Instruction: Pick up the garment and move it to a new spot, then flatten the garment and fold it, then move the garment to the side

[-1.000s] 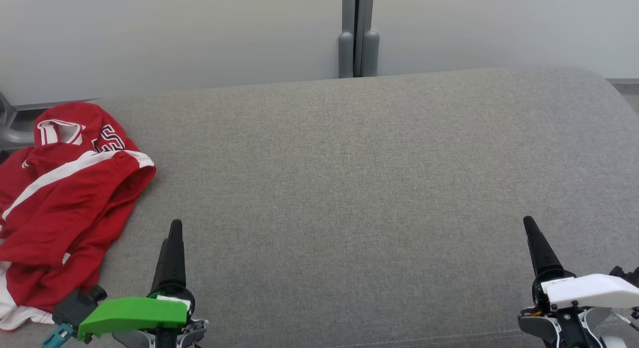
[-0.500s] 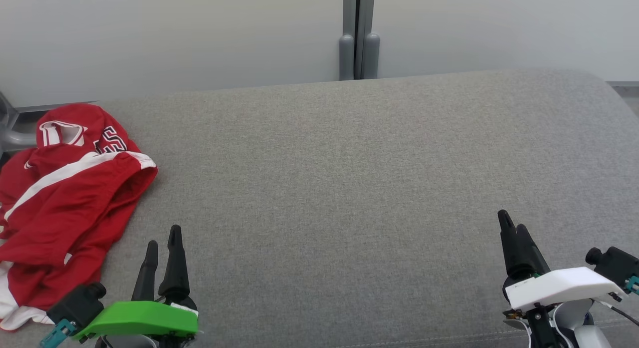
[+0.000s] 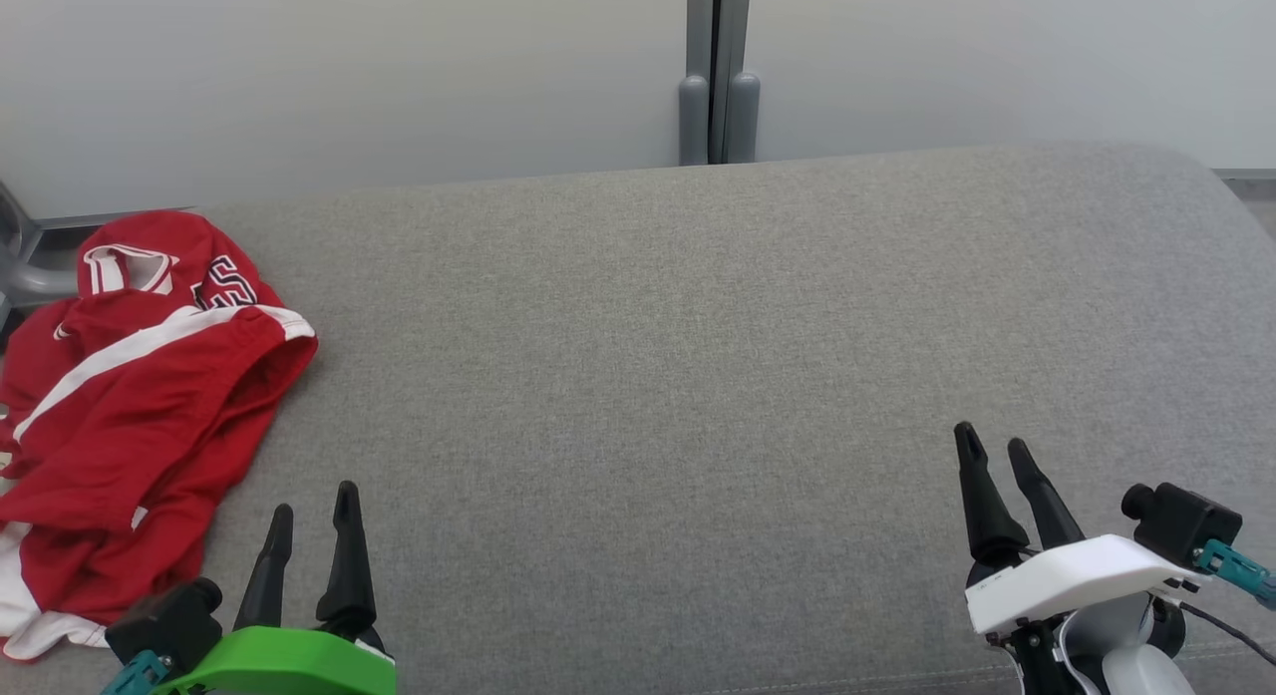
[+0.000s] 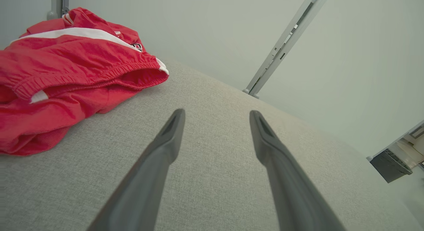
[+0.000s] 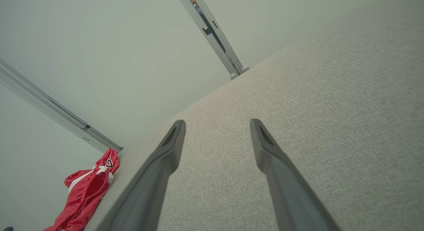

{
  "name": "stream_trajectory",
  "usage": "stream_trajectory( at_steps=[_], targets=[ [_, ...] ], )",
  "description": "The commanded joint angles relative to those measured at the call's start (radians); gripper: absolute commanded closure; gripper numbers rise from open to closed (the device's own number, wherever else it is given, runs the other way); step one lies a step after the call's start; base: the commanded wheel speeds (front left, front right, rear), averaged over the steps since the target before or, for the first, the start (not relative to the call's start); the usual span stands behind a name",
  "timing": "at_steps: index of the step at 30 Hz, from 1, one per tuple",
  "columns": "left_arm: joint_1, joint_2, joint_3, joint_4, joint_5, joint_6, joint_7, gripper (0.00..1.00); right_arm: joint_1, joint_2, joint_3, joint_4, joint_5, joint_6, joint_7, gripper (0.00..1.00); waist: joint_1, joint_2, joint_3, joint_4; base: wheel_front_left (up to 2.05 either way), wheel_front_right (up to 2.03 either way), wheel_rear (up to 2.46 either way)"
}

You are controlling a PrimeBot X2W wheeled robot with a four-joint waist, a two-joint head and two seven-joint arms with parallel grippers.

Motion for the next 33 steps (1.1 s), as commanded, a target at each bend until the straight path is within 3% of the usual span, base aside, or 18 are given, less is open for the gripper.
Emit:
stream_trajectory(
  at_steps=[1, 33],
  targets=[
    [0.003, 0.011, -0.002, -0.008, 0.025, 0.006, -0.007, 0.0, -0.021, -0.006, 0.006, -0.008, -0.027, 0.0, -0.01, 0.0, -0.0001, 0.0, -0.001, 0.001, 0.0, 0.0, 0.0],
    [0.07, 0.045, -0.037, -0.032, 0.29, 0.051, 0.025, 0.0, -0.025, -0.009, 0.074, 0.074, -0.356, 0.0, -0.114, 0.0, -0.0001, 0.0, -0.027, 0.001, 0.0, 0.0, 0.0]
  ],
)
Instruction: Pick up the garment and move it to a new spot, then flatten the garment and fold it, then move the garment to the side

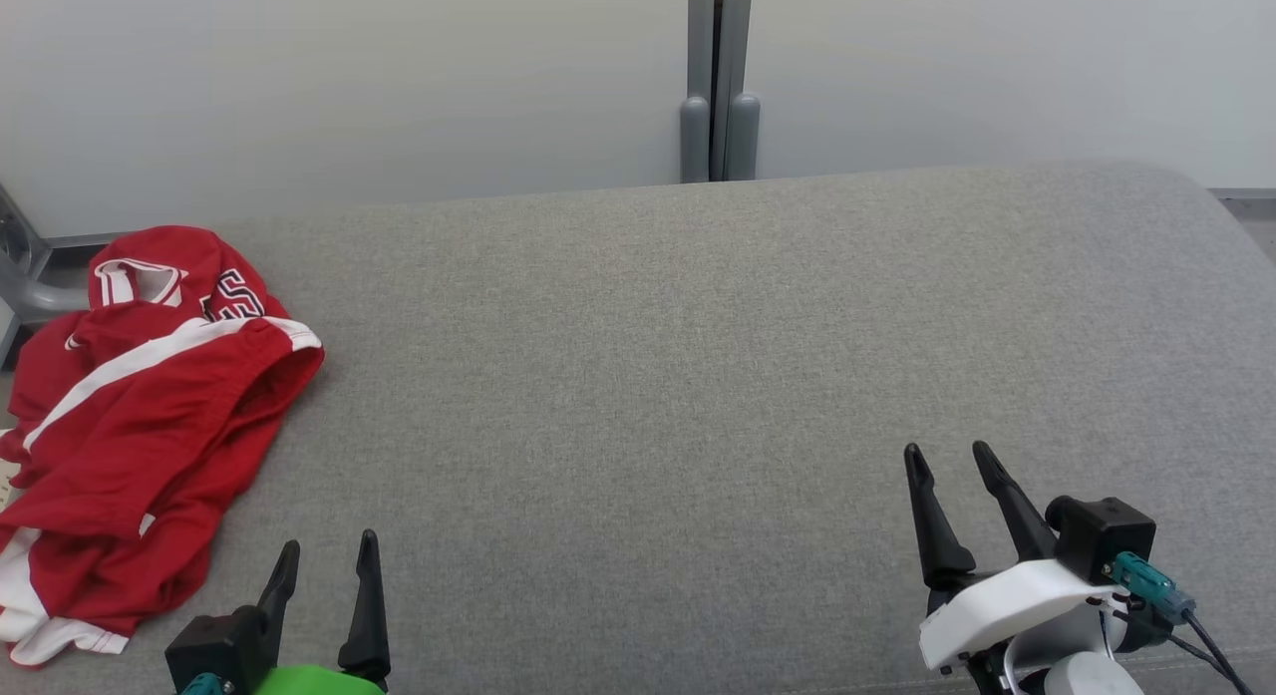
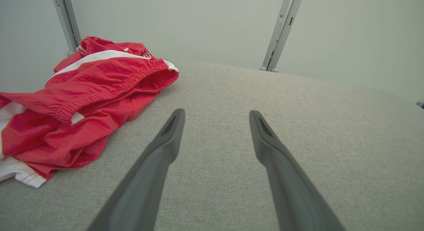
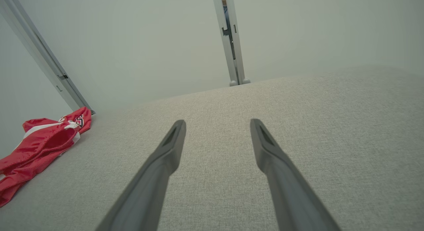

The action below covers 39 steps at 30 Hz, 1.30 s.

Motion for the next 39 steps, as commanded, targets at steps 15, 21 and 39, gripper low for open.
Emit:
stream_trajectory(
  at_steps=[15, 21, 39],
  targets=[
    [0.046, 0.017, -0.017, -0.036, 0.105, 0.023, 0.012, 0.0, -0.004, -0.007, 0.012, 0.02, -0.149, 0.0, -0.051, 0.0, 0.0, 0.0, -0.026, 0.002, 0.0, 0.0, 0.0],
    [0.059, 0.011, -0.011, -0.049, 0.118, 0.029, 0.016, 0.0, -0.006, -0.007, 0.009, 0.04, -0.191, 0.0, -0.065, 0.0, -0.0001, 0.0, -0.034, 0.005, 0.0, 0.0, 0.0],
    [0.077, 0.013, -0.013, -0.079, 0.145, 0.048, 0.013, 0.0, -0.015, -0.007, 0.019, 0.07, -0.239, 0.0, -0.091, 0.0, -0.0001, 0.0, -0.045, 0.003, 0.0, 0.0, 0.0]
  ],
)
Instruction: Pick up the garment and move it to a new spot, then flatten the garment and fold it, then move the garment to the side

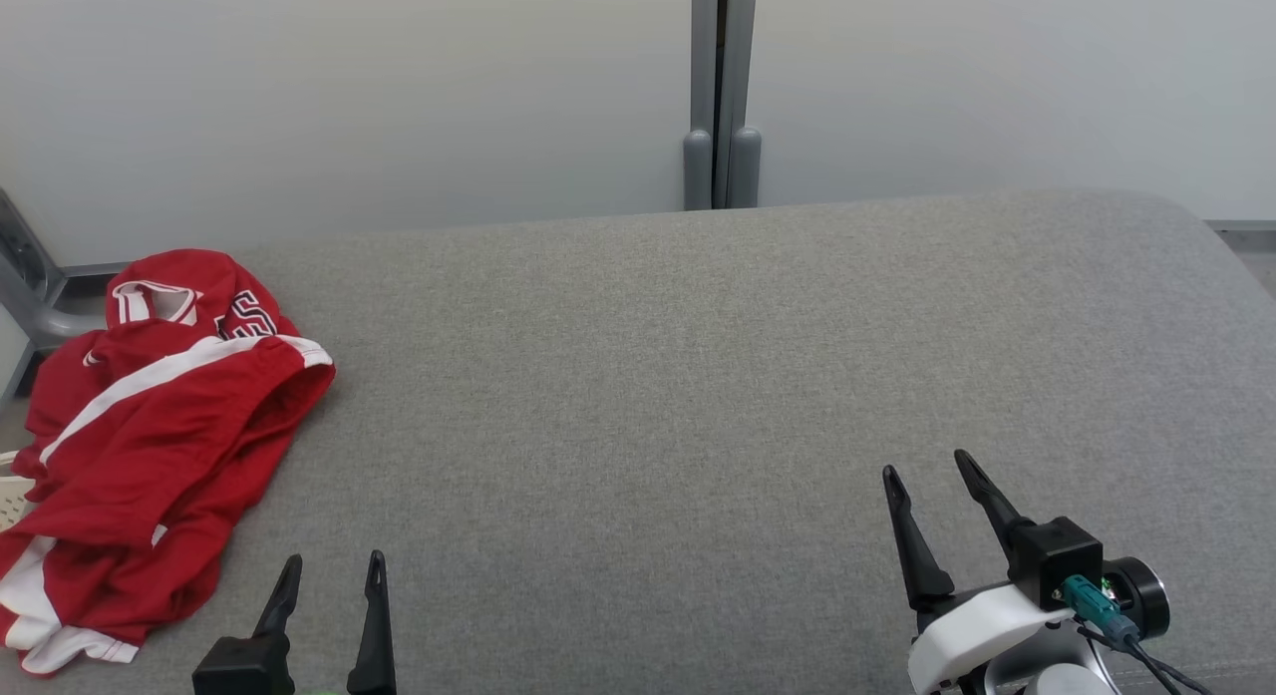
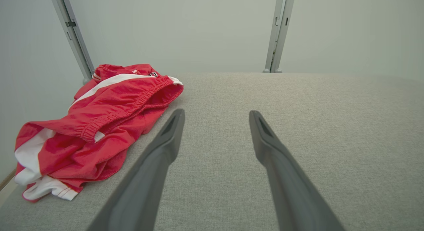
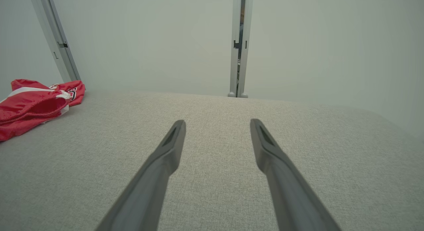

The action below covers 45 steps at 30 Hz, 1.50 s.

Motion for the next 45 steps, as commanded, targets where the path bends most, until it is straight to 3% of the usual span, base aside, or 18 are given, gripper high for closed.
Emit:
stream_trajectory(
  at_steps=[1, 29, 35, 45],
  targets=[
    [0.01, 0.003, 0.0, -0.003, -0.004, 0.005, -0.002, 0.0, -0.01, -0.004, -0.001, 0.004, 0.007, 0.0, -0.005, 0.0, -0.0001, 0.0, 0.0, 0.0, 0.0, 0.0, 0.0],
    [-0.003, 0.018, -0.019, -0.009, -0.019, 0.015, 0.004, 0.0, -0.004, -0.004, -0.009, 0.006, 0.025, 0.0, -0.005, 0.0, -0.0001, 0.0, 0.003, 0.018, 0.0, 0.0, 0.0],
    [-0.018, 0.022, -0.019, -0.008, -0.023, 0.016, 0.002, 0.0, 0.002, -0.004, -0.007, 0.002, 0.032, 0.0, -0.005, 0.0, -0.0001, 0.0, 0.004, 0.083, 0.0, 0.0, 0.0],
    [-0.04, 0.043, -0.011, -0.009, -0.03, 0.015, 0.008, 0.0, -0.005, -0.004, 0.002, -0.002, 0.064, 0.0, -0.005, 0.0, -0.0001, 0.0, 0.009, 0.275, 0.0, 0.0, 0.0]
  ],
)
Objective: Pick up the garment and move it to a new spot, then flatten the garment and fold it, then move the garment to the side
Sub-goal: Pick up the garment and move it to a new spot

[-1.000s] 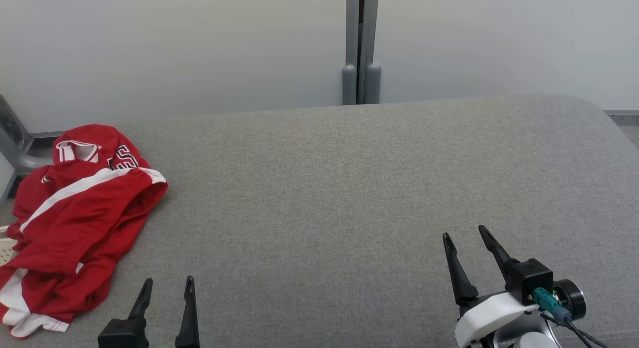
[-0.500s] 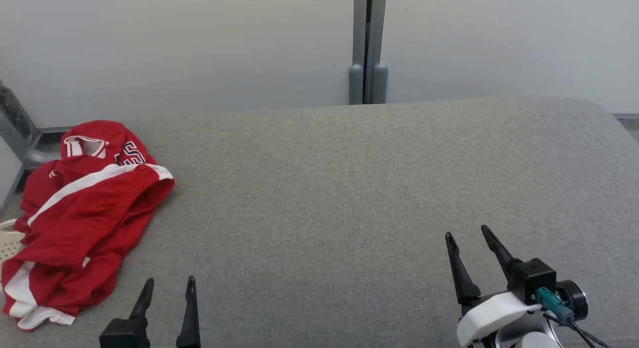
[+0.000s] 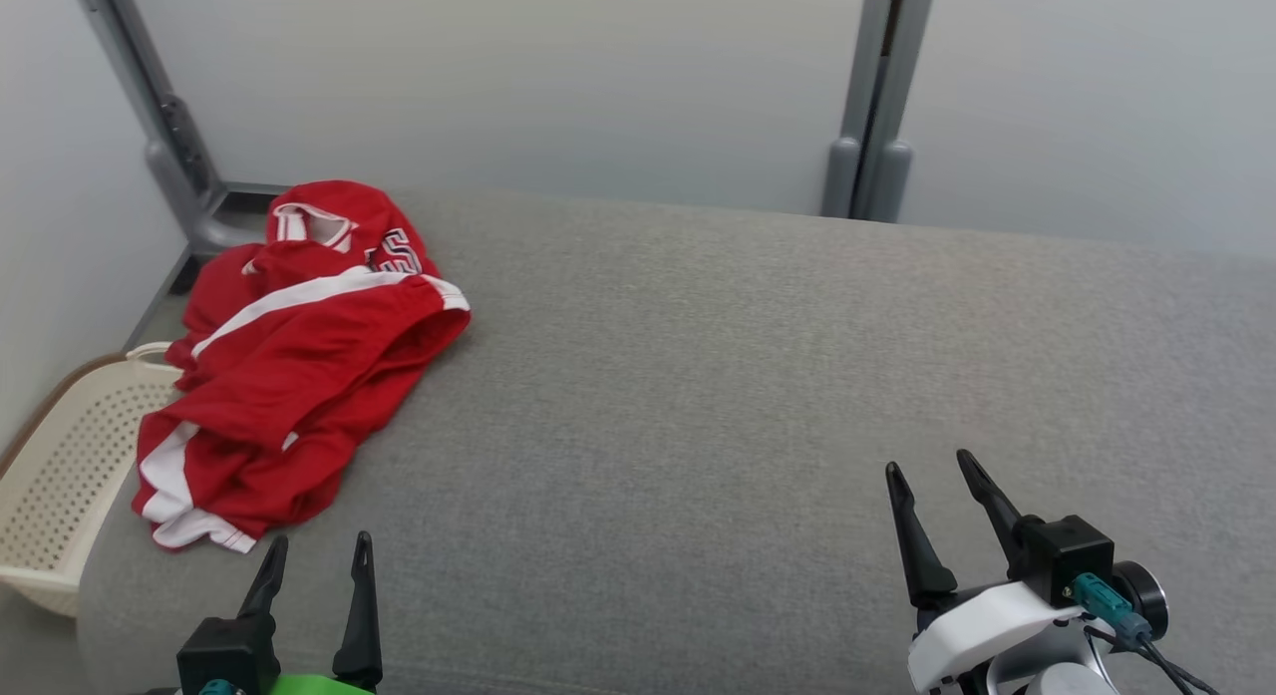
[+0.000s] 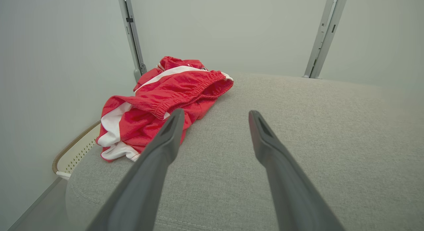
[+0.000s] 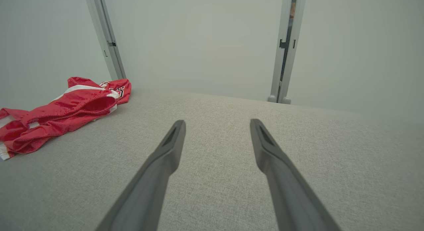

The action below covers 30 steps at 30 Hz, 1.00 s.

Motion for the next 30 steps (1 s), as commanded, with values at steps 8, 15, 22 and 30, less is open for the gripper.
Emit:
stream_trajectory(
  at_steps=[8, 15, 22, 30],
  targets=[
    [-0.006, 0.014, 0.008, -0.002, -0.017, 0.006, -0.007, 0.0, -0.015, -0.003, 0.021, 0.002, 0.025, 0.0, -0.005, 0.0, 0.0, 0.0, 0.007, 0.225, 0.0, 0.0, 0.0],
    [-0.004, 0.016, 0.005, 0.0, -0.02, 0.008, -0.013, 0.0, -0.021, -0.004, 0.03, 0.006, 0.027, 0.0, -0.005, 0.0, 0.0, 0.0, 0.011, 0.255, 0.0, 0.0, 0.0],
    [-0.036, 0.036, 0.016, -0.008, -0.032, 0.006, 0.008, 0.0, -0.02, -0.004, 0.031, 0.009, 0.034, 0.0, -0.005, 0.0, 0.0, 0.0, 0.014, 0.223, 0.0, 0.0, 0.0],
    [-0.133, 0.104, 0.027, -0.039, -0.047, -0.027, 0.124, 0.0, -0.019, -0.004, 0.014, 0.002, 0.024, 0.0, -0.005, 0.0, 0.0, 0.0, 0.028, 0.164, 0.0, 0.0, 0.0]
  ],
)
